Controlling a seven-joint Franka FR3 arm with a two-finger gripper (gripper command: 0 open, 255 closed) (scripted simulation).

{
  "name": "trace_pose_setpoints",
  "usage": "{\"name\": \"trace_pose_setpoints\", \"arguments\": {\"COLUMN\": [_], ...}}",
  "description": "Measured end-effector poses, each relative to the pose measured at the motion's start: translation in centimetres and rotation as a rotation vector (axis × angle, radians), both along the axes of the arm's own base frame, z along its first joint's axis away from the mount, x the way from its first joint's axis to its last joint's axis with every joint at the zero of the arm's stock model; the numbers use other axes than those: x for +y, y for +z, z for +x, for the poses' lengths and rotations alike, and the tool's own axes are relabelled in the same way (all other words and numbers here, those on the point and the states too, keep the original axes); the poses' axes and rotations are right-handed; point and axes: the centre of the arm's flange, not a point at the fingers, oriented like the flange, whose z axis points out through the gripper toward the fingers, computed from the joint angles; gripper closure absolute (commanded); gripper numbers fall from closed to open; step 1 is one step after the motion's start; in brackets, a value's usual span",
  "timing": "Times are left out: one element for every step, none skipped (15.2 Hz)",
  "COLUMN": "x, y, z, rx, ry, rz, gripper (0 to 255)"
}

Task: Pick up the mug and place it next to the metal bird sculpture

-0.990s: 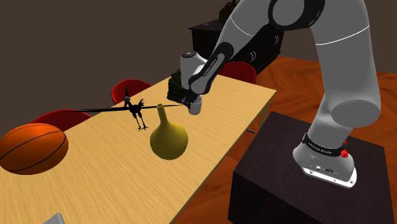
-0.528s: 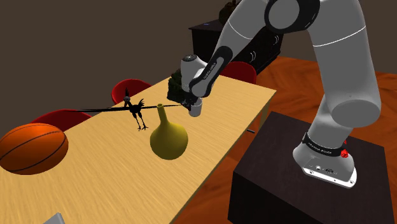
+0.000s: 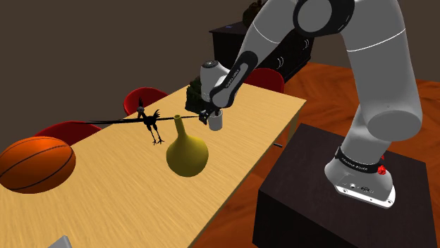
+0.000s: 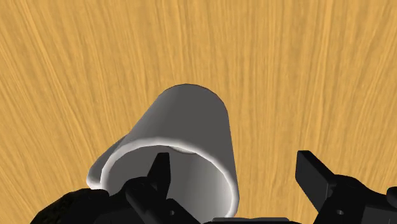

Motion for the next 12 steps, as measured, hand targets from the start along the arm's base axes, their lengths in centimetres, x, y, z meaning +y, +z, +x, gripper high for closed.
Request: {"name": "trace_pose_setpoints", "arguments": {"x": [0.0, 0.0, 0.2, 0.5, 0.5, 0.5, 0.5, 0.5, 0.5, 0.5, 0.5, 0.5], "y": [0.0, 0.5, 1.5, 2.6, 3.8, 4.4, 4.7, 4.8, 4.8, 4.9, 4.9, 4.9], "z": [0.0, -0.1, -0.3, -0.6, -0.8, -0.8, -0.9, -0.9, -0.9, -1.0, -1.0, -1.0], "rx": [0.000, 0.000, 0.000, 0.000, -0.001, -0.001, -0.001, -0.001, 0.000, 0.000, 0.000, 0.000], "ry": [0.000, 0.000, 0.000, 0.000, 0.000, 0.000, 0.000, 0.000, 0.000, 0.000, 0.000, 0.000], "rz": [0.000, 0.000, 0.000, 0.000, 0.000, 0.000, 0.000, 0.000, 0.000, 0.000, 0.000, 0.000], "gripper": [0, 0, 0, 0, 0, 0, 0, 0, 0, 0, 0, 0]}}
